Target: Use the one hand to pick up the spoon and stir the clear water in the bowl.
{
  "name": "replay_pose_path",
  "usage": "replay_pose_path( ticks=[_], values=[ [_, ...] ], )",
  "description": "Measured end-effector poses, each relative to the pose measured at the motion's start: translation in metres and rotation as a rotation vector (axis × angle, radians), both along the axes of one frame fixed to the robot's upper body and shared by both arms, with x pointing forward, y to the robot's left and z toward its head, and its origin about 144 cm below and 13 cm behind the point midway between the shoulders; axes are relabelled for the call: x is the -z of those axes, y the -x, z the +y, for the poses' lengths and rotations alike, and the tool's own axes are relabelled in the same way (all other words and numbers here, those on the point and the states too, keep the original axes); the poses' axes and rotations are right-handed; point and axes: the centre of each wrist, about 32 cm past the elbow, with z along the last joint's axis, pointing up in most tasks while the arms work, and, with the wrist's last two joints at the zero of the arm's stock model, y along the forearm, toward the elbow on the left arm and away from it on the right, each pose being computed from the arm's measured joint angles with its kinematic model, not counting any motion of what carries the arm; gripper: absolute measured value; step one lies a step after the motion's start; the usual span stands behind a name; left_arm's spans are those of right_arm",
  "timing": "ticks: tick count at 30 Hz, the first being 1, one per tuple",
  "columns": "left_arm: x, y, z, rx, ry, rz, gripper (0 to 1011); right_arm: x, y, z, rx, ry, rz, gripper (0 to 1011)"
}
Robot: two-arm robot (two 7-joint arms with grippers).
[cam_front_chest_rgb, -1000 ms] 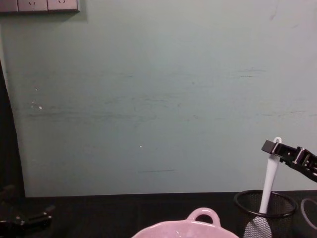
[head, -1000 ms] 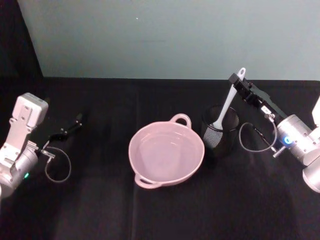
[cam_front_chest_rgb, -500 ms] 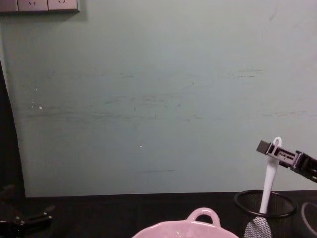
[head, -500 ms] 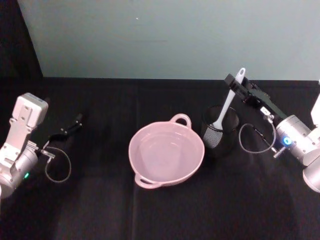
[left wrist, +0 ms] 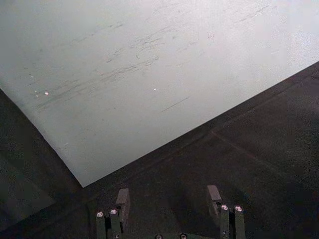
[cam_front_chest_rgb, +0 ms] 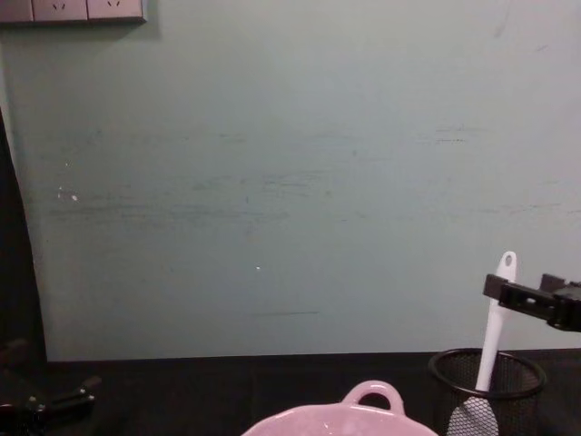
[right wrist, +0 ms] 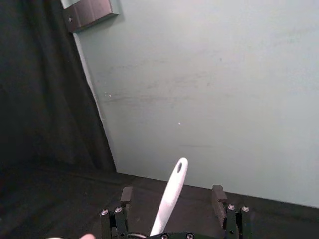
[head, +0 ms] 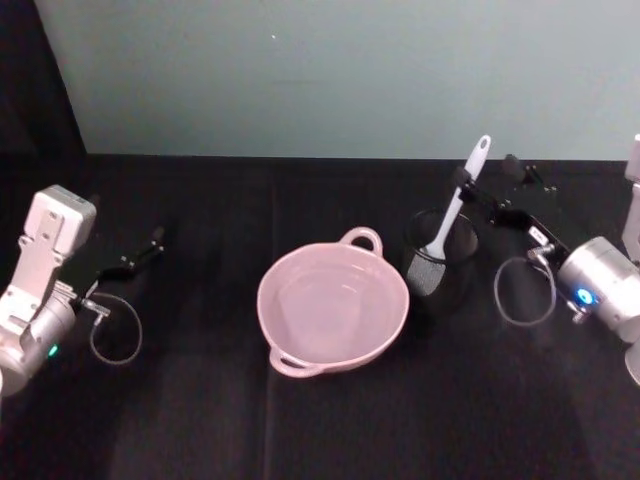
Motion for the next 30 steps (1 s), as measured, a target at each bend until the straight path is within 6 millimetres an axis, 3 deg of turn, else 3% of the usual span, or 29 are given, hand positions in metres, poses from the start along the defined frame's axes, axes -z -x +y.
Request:
replay_pose_path(
  ticks=[8, 13, 21, 30],
  values=[
    [0.0, 0.0, 0.0, 0.0, 0.0, 0.0, 1011, -0.011, 0.028, -0.014, 0.056, 0.102, -0.074, 1002],
    [0.0, 0.0, 0.0, 0.0, 0.0, 0.0, 1011, -0.006, 0.043, -0.032, 0.172, 0.164, -0.105, 1002],
    [0.0, 0.0, 0.0, 0.0, 0.0, 0.0, 1011, 0.017, 0.05, -0.055, 0.311, 0.209, -0.108, 1000],
    [0.0, 0.0, 0.0, 0.0, 0.0, 0.0, 1011, 0.026, 0.048, -0.061, 0.29, 0.16, -0.119, 1002]
  ],
)
